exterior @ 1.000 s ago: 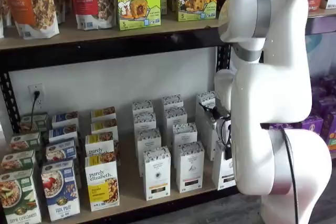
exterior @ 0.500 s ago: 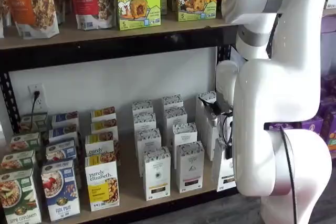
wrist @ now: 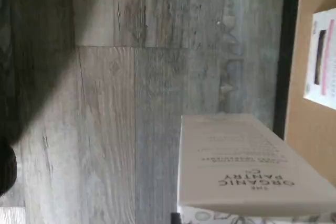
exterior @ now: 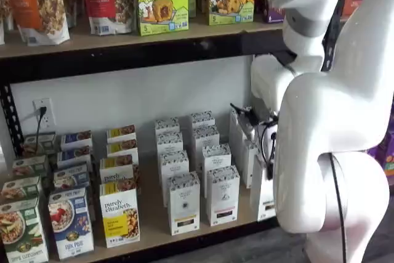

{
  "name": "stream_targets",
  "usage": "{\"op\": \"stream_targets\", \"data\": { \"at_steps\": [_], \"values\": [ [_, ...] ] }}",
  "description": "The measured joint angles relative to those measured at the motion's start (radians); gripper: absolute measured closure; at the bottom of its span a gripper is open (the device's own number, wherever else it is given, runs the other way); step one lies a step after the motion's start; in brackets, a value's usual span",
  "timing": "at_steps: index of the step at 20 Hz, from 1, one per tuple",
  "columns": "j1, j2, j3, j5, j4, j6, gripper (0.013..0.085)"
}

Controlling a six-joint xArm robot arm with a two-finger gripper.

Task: Pick up the white box with a green strip in the middle, on the bottom shelf, the sixth box from the left

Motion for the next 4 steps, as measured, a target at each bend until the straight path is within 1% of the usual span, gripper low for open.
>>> {"op": "stream_targets", "data": {
  "at_steps": [4],
  "values": [
    [0.026, -0.103, 0.043, 0.068, 0.035, -0.016, 0.049]
  ]
}}
